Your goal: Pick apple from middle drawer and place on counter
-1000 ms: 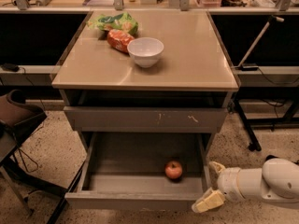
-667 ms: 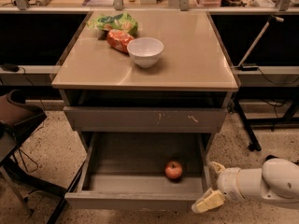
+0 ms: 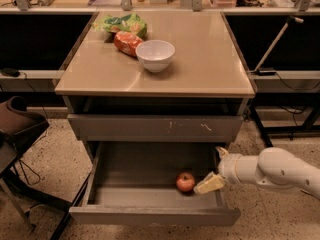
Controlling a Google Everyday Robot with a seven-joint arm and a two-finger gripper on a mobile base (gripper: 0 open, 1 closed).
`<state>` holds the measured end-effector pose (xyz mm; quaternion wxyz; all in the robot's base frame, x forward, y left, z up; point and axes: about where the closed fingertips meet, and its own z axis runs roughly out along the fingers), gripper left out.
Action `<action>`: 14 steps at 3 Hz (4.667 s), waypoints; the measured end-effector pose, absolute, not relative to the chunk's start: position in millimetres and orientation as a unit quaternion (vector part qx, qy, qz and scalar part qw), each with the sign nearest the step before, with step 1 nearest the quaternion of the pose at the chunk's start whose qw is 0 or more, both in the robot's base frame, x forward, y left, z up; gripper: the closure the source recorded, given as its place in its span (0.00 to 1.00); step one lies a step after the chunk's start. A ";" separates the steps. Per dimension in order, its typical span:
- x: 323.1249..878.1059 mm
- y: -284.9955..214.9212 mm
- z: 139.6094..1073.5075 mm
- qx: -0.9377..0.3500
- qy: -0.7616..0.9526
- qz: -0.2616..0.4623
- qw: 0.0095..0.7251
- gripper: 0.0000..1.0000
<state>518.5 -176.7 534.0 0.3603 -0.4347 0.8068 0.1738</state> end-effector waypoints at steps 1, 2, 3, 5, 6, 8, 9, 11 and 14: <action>526.2 -174.6 536.4 -0.435 0.805 0.170 0.365 0.00; 525.8 -169.5 529.2 -0.432 0.804 0.180 0.367 0.00; 538.3 -142.6 503.7 -0.424 0.799 0.222 0.364 0.00; 566.1 -124.4 477.5 -0.400 0.800 0.243 0.376 0.00; 561.2 -126.0 469.8 -0.408 0.805 0.217 0.371 0.00; 546.1 -125.9 417.1 -0.411 0.826 0.197 0.331 0.00; 542.5 -109.2 409.7 -0.417 0.820 0.218 0.327 0.00; 533.7 -76.2 409.5 -0.426 0.805 0.253 0.326 0.00; 560.2 -100.5 367.2 -0.385 0.831 0.255 0.312 0.17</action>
Offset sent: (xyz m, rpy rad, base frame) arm 0.0069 0.0088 -0.0124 0.0409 -0.0021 -0.0032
